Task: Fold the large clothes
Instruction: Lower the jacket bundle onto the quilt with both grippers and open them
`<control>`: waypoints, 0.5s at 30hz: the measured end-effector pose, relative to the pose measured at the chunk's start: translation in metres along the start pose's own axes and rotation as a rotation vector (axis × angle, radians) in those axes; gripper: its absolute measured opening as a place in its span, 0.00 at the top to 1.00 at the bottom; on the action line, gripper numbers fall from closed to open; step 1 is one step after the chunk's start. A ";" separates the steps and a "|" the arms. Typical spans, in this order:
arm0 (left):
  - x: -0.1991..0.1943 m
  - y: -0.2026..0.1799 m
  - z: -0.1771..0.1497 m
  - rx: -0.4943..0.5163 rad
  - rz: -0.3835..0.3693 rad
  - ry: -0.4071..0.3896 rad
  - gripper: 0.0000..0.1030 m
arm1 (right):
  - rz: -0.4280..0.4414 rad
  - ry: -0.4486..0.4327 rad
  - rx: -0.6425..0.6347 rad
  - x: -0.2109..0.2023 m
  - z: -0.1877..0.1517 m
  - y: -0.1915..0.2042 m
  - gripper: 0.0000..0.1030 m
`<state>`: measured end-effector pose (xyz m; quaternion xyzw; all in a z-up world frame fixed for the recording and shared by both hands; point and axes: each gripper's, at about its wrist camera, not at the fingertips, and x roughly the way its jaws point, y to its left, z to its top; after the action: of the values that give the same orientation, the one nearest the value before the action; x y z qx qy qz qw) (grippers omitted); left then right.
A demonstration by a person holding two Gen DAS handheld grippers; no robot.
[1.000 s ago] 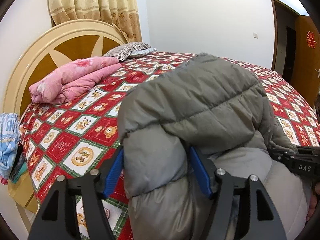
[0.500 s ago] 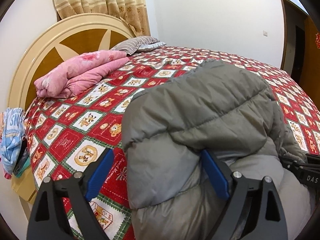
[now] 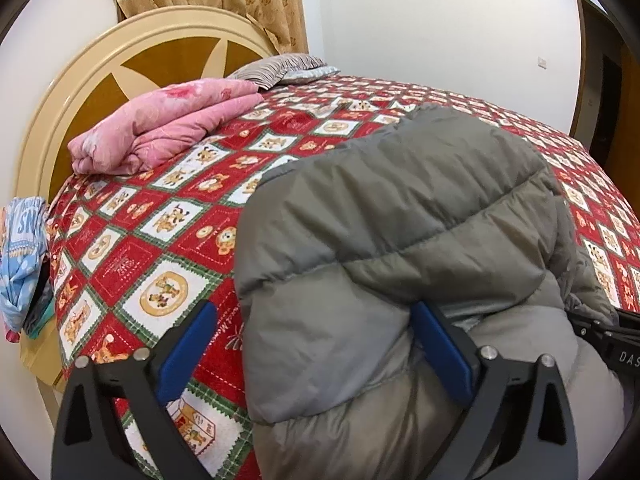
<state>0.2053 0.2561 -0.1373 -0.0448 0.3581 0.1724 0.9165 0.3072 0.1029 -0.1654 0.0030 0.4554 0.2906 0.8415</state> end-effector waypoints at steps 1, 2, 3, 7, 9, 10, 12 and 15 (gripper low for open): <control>0.000 -0.001 0.000 0.005 0.002 0.003 0.02 | -0.006 0.005 -0.002 0.001 0.001 0.000 0.60; 0.001 -0.002 0.000 0.008 0.007 0.008 0.02 | -0.012 0.011 -0.004 0.002 0.002 0.001 0.60; 0.002 -0.002 0.000 0.009 0.012 0.012 0.01 | -0.019 0.017 -0.005 0.003 0.002 0.002 0.59; 0.005 -0.001 0.000 0.007 0.018 0.032 0.00 | -0.042 0.040 -0.005 0.007 0.004 0.003 0.56; -0.001 -0.001 0.001 0.011 0.026 0.031 0.00 | -0.041 0.042 0.000 0.006 0.005 0.003 0.56; -0.006 0.000 0.002 0.009 0.026 0.025 0.00 | -0.041 0.040 0.001 0.003 0.006 0.003 0.56; -0.021 0.003 0.003 0.000 0.023 0.006 0.00 | -0.037 0.020 -0.003 -0.011 0.006 0.005 0.56; -0.066 0.009 0.005 -0.016 0.000 -0.074 0.00 | -0.045 -0.046 -0.025 -0.045 0.002 0.015 0.55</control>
<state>0.1601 0.2471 -0.0886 -0.0458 0.3228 0.1771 0.9286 0.2828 0.0937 -0.1253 -0.0110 0.4322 0.2770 0.8581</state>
